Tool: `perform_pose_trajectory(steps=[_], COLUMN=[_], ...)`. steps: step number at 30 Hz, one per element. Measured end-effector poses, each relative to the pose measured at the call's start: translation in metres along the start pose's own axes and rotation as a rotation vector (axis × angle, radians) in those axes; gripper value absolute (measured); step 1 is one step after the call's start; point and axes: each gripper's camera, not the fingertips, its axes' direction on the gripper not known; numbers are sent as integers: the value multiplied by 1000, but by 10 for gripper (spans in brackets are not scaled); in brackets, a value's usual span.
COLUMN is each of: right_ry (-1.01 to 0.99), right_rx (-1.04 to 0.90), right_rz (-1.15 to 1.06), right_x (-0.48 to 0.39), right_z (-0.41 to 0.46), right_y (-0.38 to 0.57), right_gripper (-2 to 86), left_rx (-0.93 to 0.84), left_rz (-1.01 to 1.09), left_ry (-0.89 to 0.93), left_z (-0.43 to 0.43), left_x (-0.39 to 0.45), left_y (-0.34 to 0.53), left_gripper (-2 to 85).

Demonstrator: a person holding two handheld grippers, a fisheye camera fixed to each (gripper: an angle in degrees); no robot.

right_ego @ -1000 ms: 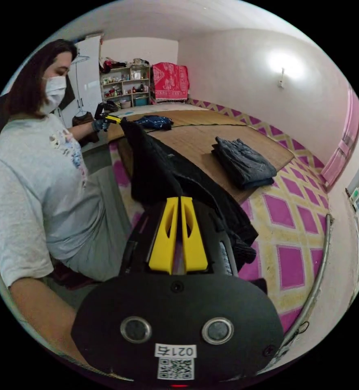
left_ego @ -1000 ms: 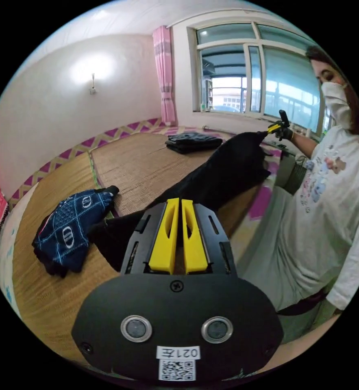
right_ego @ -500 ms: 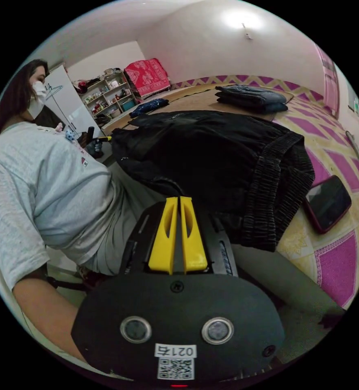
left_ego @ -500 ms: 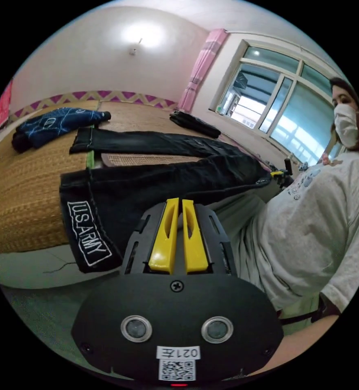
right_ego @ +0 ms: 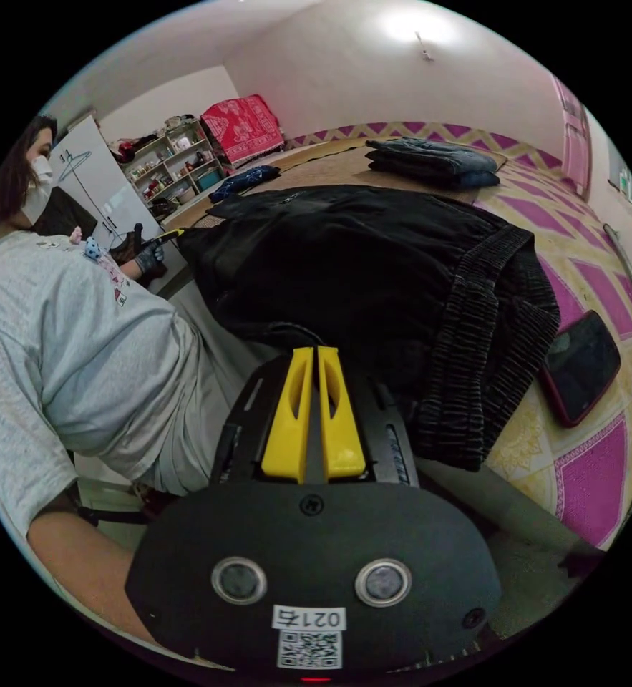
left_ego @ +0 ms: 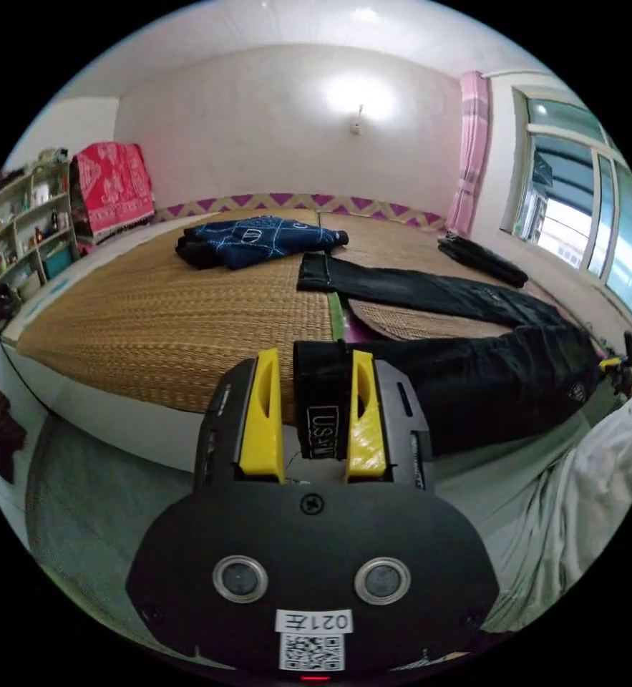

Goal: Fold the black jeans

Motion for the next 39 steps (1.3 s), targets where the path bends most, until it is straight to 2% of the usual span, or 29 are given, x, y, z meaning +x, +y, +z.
perform_pose_trajectory(steps=[2, 4, 7, 10, 14, 15, 19, 22, 24, 26, 28, 30, 32, 35, 39], right_ry=[-7, -11, -4, -14, 1, 4, -19, -72, -102, -123, -90, -77, -6, 215, 240], right_rx=[2, -2, -26, 3, 118, 112, -22, -25, -109, -287, -313, -171, 62, 148, 173], right_rz=[10, 13, -6, -64, -71, -66, -17, 12, 0, -33, -52, -40, 21, 189, 237], right_x=[3, 4, 0, -11, -9, -7, 8, 10, 6, -5, -11, -12, -2, 28, 62], right_z=[-2, -4, -8, -29, -61, -60, -22, -19, -21, -21, -35, -64, -96, -102, -91], right_y=[2, 3, 2, -1, -6, -7, -7, 5, 12, 21, 24, 21, 19, 8, -11], right_gripper=[-4, -4, -4, -4, -4, -4, -5, -5, -4, -2, -1, 4, 28, 68, 73], left_rx=[-28, -59, 22, 33, -133, -225, -471, -378, -352, -337, -331, -325, -315, -302, -291], left_rz=[23, -13, -50, -3, 37, 44, -3, -90, -98, -100, -103, -103, -104, -128, -181], left_ry=[9, 120, 223, 259, 275, 267, 269, 371, 402, 420, 429, 431, 436, 455, 425], left_z=[0, -6, -38, -65, -32, -4, 93, 93, 92, 90, 88, 85, 82, 75, 61], left_x=[1, -9, -20, -23, -34, -39, -56, -77, -84, -88, -93, -95, -99, -110, -126], left_y=[-5, -19, -51, -104, -152, -156, -127, -121, -116, -113, -112, -110, -108, -103, -96], left_gripper=[88, 48, 35, 34, 36, 38, 44, 48, 49, 49, 50, 51, 52, 57, 55])
